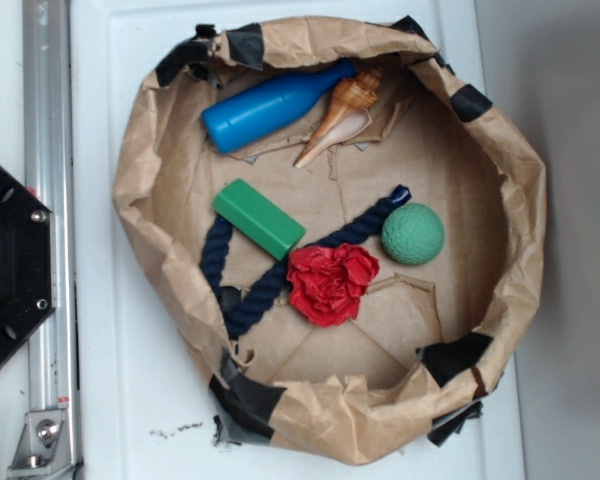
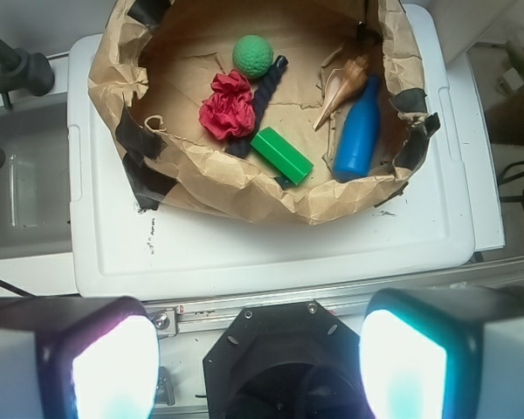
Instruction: Grab the shell.
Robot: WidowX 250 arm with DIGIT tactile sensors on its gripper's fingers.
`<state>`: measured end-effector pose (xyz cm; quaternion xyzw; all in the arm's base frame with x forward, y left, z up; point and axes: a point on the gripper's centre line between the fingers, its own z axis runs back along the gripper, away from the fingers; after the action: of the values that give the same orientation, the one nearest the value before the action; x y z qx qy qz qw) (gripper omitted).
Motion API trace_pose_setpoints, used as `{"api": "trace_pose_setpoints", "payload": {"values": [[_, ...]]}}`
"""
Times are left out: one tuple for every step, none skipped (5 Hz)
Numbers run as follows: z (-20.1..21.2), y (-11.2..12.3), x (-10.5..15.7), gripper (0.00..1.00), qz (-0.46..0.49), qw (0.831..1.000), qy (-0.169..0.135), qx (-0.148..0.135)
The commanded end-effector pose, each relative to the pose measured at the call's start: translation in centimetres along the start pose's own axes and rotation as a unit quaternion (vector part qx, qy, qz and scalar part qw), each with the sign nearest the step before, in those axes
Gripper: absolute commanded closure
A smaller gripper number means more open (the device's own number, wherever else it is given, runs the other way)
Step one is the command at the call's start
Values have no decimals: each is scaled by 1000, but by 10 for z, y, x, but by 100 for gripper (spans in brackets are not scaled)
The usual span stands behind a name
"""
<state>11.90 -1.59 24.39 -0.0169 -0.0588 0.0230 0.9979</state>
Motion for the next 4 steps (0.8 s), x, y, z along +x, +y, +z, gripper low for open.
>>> {"api": "trace_pose_setpoints", "payload": {"values": [[0,0,0,0,0,1000,0,0],[-47,15,36,0,120,990,-62,39],[-62,8,71,0,162,983,-82,-7],[-96,14,112,0,248,960,-128,-13]]}}
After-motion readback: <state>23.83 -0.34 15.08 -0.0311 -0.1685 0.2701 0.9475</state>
